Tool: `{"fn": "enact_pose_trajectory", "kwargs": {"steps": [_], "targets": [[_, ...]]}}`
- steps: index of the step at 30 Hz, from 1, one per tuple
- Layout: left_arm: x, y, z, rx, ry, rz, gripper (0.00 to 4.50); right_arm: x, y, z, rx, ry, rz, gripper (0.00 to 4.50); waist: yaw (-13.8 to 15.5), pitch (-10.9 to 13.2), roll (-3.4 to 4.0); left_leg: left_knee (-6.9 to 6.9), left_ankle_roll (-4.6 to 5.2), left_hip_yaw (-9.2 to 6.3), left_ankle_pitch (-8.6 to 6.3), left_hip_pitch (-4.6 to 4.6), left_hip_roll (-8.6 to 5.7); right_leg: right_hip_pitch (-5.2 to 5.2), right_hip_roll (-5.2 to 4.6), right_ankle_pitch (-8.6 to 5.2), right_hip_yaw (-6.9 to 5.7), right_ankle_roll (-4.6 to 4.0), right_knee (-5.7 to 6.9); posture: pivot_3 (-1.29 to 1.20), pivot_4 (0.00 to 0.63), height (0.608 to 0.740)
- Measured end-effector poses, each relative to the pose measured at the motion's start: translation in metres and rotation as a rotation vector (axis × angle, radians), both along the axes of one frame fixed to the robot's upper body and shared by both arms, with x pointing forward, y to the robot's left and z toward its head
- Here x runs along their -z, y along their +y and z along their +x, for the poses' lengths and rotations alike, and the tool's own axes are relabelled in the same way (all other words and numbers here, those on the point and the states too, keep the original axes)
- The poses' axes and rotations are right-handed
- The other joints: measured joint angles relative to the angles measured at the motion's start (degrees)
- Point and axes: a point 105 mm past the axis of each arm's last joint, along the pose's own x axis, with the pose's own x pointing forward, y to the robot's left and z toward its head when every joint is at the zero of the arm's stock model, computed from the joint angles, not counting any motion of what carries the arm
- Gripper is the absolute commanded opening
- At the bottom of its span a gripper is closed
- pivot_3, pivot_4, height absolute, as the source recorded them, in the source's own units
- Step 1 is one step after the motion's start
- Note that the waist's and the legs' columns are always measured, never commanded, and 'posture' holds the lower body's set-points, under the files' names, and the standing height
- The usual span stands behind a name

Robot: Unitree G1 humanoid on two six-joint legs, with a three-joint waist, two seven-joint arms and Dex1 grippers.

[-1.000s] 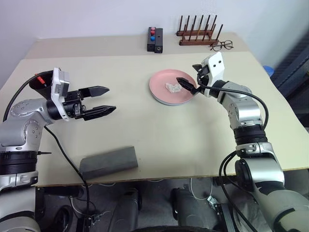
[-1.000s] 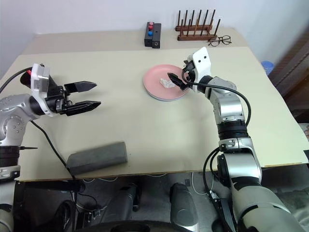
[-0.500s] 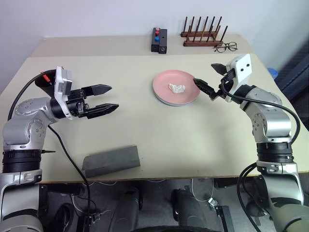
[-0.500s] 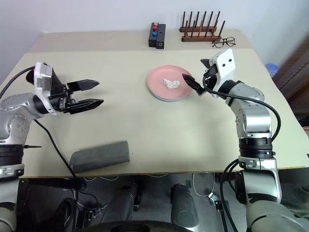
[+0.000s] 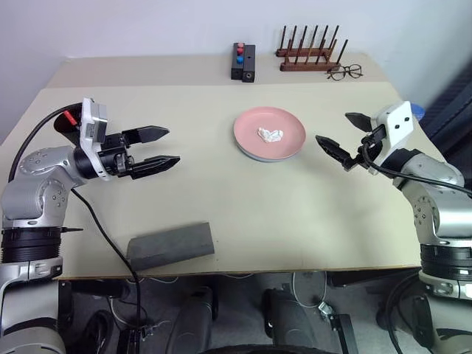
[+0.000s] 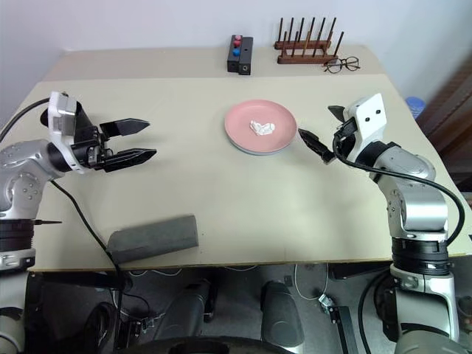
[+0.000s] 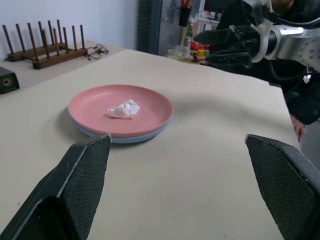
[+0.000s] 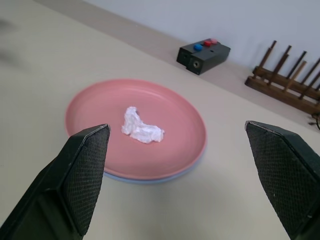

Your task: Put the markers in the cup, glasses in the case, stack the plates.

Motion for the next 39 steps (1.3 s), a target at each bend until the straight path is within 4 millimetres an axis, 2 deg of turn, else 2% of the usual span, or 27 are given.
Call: {"fn": "enact_pose_trajectory", "kwargs": {"steps": [2, 5, 8, 12, 17, 20, 24, 26, 33, 36, 39], "targets": [[0.0, -0.001, 0.0, 0.002, -0.001, -0.001, 4.5, 0.005, -0.004, -0.009, 0.005, 0.016, 0.006, 4.4, 0.5, 0.0, -0.01, 0.0, 0.0, -0.05, 0.0, -0.06, -0.05, 0.0, -0.02, -0.02, -0.01, 0.03, -0.01, 0.0, 0.15, 0.74], [0.0, 0.0, 0.001, -0.005, 0.002, -0.006, 4.5, 0.022, -0.022, -0.028, 0.049, 0.065, -0.013, 4.4, 1.1, 0.0, -0.02, 0.01, 0.02, -0.02, -0.01, -0.09, -0.1, 0.01, -0.08, -0.04, 0.0, 0.06, -0.04, 0.0, 0.15, 0.74], [0.001, -0.001, 0.003, -0.013, 0.002, -0.017, 4.5, 0.025, -0.03, -0.033, 0.091, 0.071, -0.01, 4.4, 0.8, 0.0, -0.02, 0.05, 0.02, 0.03, -0.01, -0.06, -0.08, 0.01, -0.12, -0.01, 0.0, -0.02, -0.03, 0.0, 0.15, 0.74], [0.001, -0.001, 0.003, -0.009, 0.003, -0.019, 4.5, 0.021, -0.029, -0.034, 0.098, 0.049, -0.025, 4.4, -0.1, 0.0, -0.02, 0.05, 0.02, 0.02, -0.01, -0.04, -0.03, 0.01, -0.1, -0.01, 0.0, -0.05, -0.03, 0.0, 0.15, 0.74], [0.002, -0.003, 0.003, -0.008, 0.004, -0.025, 4.5, 0.01, -0.029, -0.027, 0.096, 0.018, -0.018, 4.4, 0.1, 0.0, -0.02, 0.04, 0.03, 0.03, -0.01, -0.04, -0.04, 0.0, -0.1, -0.02, 0.0, -0.03, -0.04, 0.0, 0.15, 0.74], [0.002, -0.004, 0.003, -0.008, 0.004, -0.031, 4.5, 0.01, -0.026, -0.028, 0.075, 0.025, -0.013, 4.4, 0.3, 0.0, -0.02, 0.04, 0.03, 0.02, -0.01, -0.06, -0.07, 0.02, -0.13, -0.03, 0.0, -0.02, -0.05, 0.0, 0.15, 0.74], [0.006, -0.003, 0.001, -0.004, 0.015, -0.031, 4.5, 0.033, -0.003, -0.054, -0.085, 0.14, 0.01, 4.4, 0.3, 0.0, -0.02, 0.02, 0.03, -0.01, -0.01, -0.06, -0.05, 0.04, -0.12, -0.06, -0.01, 0.02, -0.06, 0.0, 0.15, 0.74], [0.006, -0.006, 0.001, 0.0, 0.01, -0.035, 4.5, 0.04, 0.0, -0.065, -0.151, 0.203, 0.003, 4.4, 0.2, 0.0, -0.02, 0.03, 0.04, 0.02, -0.01, -0.07, -0.07, 0.04, -0.18, -0.06, 0.0, 0.02, -0.07, 0.0, 0.15, 0.74], [0.01, -0.013, 0.0, 0.033, 0.029, -0.048, 4.5, 0.025, -0.008, -0.074, -0.203, 0.231, 0.03, 4.4, 0.2, 0.0, -0.03, 0.07, 0.03, 0.05, -0.02, -0.06, 0.18, 0.05, -0.17, -0.05, -0.01, -0.02, -0.1, 0.0, 0.15, 0.74], [0.016, -0.019, -0.003, 0.072, 0.064, -0.057, 4.5, 0.012, -0.011, -0.07, -0.219, 0.204, 0.042, 4.4, 0.2, 0.0, -0.03, 0.07, 0.04, 0.13, -0.02, -0.07, 0.19, 0.06, -0.17, -0.04, -0.01, -0.02, -0.16, 0.0, 0.15, 0.74], [0.02, -0.022, -0.005, 0.095, 0.077, -0.08, 4.5, 0.008, -0.015, -0.066, -0.211, 0.191, 0.054, 4.4, 0.2, 0.0, -0.03, 0.06, 0.05, 0.15, -0.03, -0.07, 0.24, 0.06, -0.14, -0.04, -0.01, -0.03, -0.18, 0.0, 0.15, 0.74]]}}
